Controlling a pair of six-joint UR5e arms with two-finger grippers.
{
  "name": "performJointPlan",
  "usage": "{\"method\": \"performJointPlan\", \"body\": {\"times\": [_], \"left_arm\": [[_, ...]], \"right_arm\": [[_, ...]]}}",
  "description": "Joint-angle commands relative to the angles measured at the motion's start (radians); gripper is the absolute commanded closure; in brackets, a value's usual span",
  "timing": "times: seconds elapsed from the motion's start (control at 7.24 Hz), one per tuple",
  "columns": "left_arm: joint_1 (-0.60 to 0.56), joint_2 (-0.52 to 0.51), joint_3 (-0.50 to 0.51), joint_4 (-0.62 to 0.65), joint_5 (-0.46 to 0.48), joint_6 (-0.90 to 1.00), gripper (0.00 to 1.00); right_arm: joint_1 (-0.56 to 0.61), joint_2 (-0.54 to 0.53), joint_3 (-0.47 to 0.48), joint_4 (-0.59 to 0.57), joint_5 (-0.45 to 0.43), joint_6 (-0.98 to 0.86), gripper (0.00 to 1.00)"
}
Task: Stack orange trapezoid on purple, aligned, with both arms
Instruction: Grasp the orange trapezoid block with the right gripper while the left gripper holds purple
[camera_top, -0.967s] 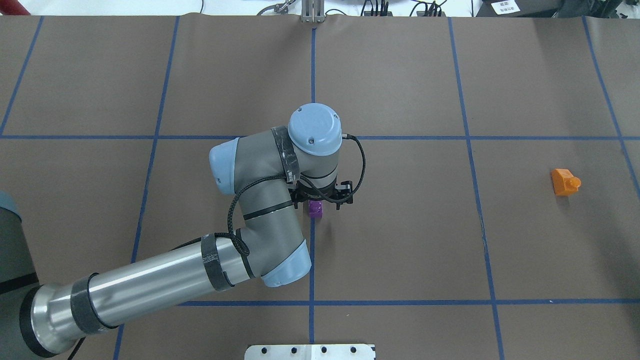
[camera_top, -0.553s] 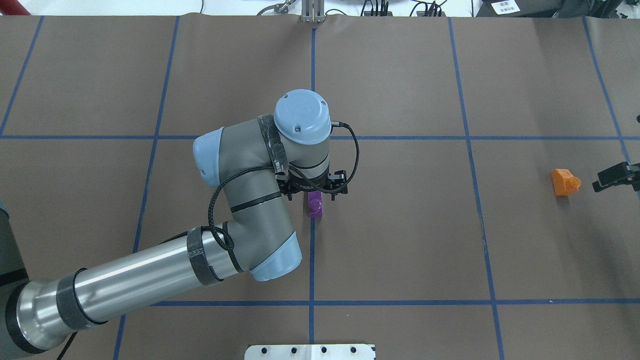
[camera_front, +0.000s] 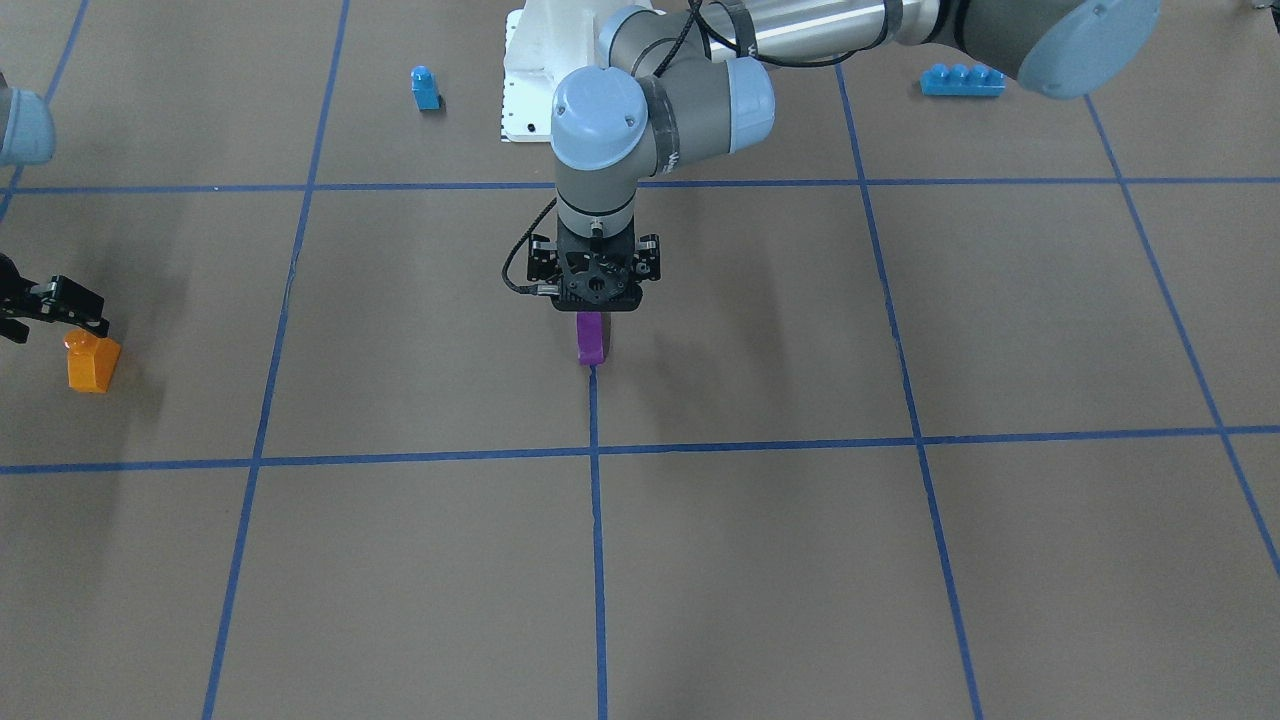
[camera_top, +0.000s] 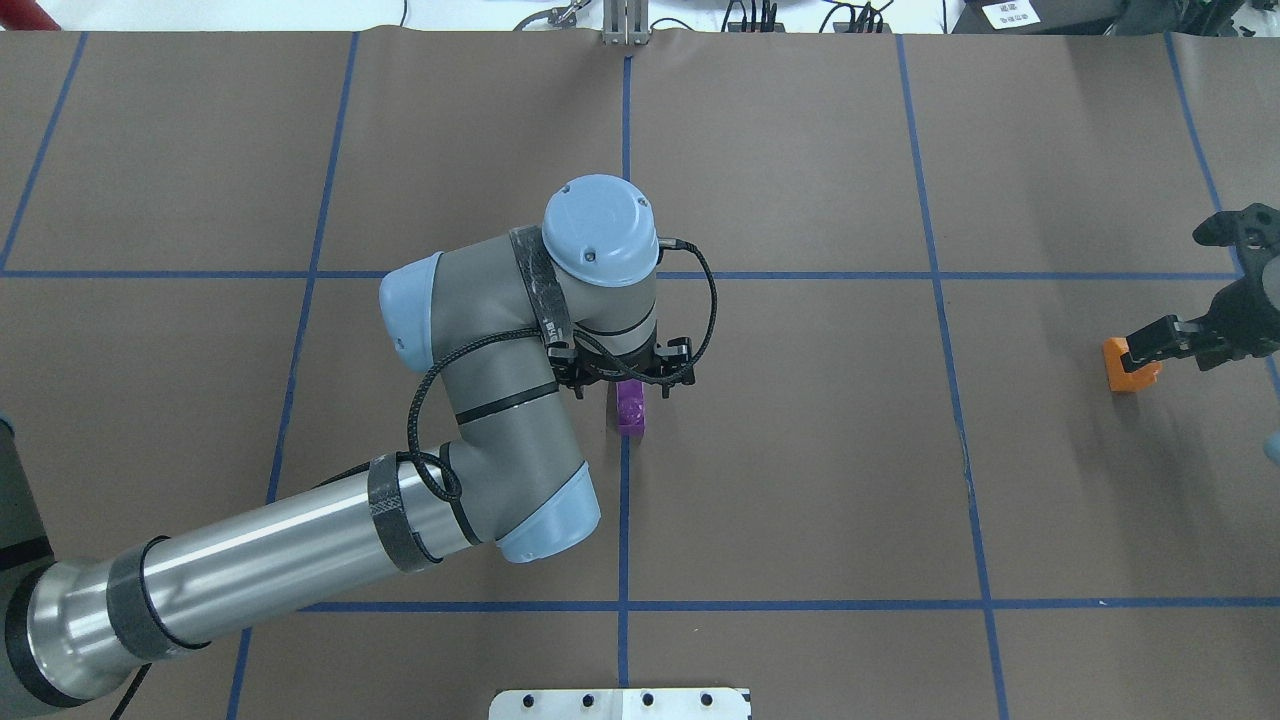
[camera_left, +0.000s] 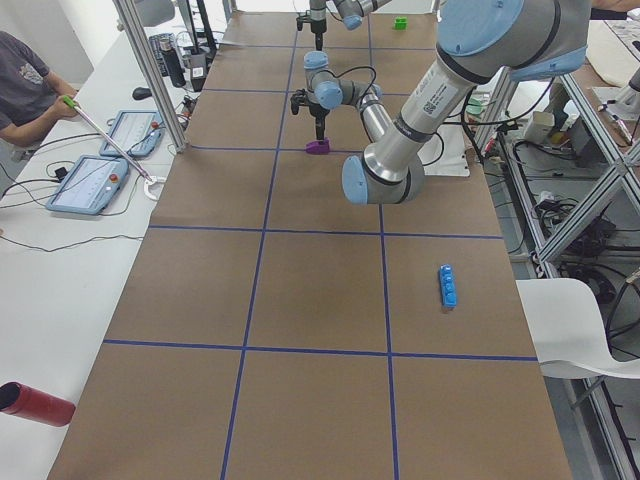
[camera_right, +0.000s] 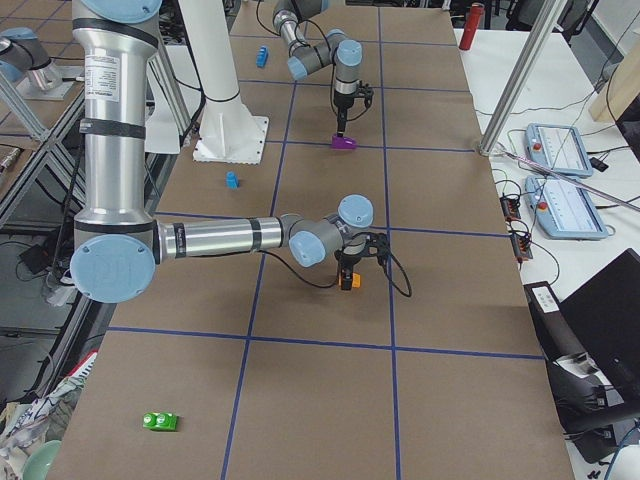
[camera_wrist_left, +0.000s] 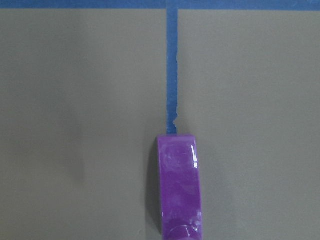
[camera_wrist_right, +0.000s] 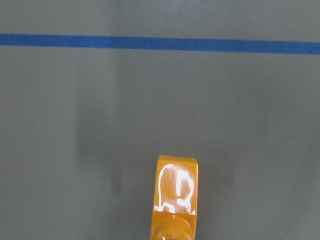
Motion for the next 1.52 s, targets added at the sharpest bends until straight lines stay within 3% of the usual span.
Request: {"method": "performJointPlan", "body": {"times": [0.0, 0.28, 0.41, 0.55, 1.11, 1.38], "left_arm": [[0.000, 0.001, -0.003, 0.000, 0.000, 0.000, 0.01], [-0.002, 0.001, -0.004, 0.000, 0.000, 0.000, 0.01], [-0.003, 0.005, -0.010, 0.002, 0.002, 0.000, 0.01], [-0.002, 0.019, -0.023, 0.002, 0.000, 0.000, 0.01], [-0.009, 0.024, -0.026, 0.000, 0.002, 0.000, 0.01], [-0.017, 0.092, -0.104, -0.002, 0.000, 0.004, 0.01]], "right_arm": [[-0.029, 0.040, -0.058, 0.006, -0.002, 0.014, 0.00], [-0.072, 0.068, -0.123, 0.007, -0.019, 0.008, 0.02], [-0.074, 0.075, -0.122, 0.006, -0.022, 0.015, 0.46], [-0.074, 0.103, -0.129, -0.008, -0.014, 0.012, 0.99], [-0.046, 0.101, -0.085, -0.042, 0.003, 0.006, 1.00], [-0.046, 0.086, -0.030, -0.091, -0.026, 0.004, 1.00]]}}
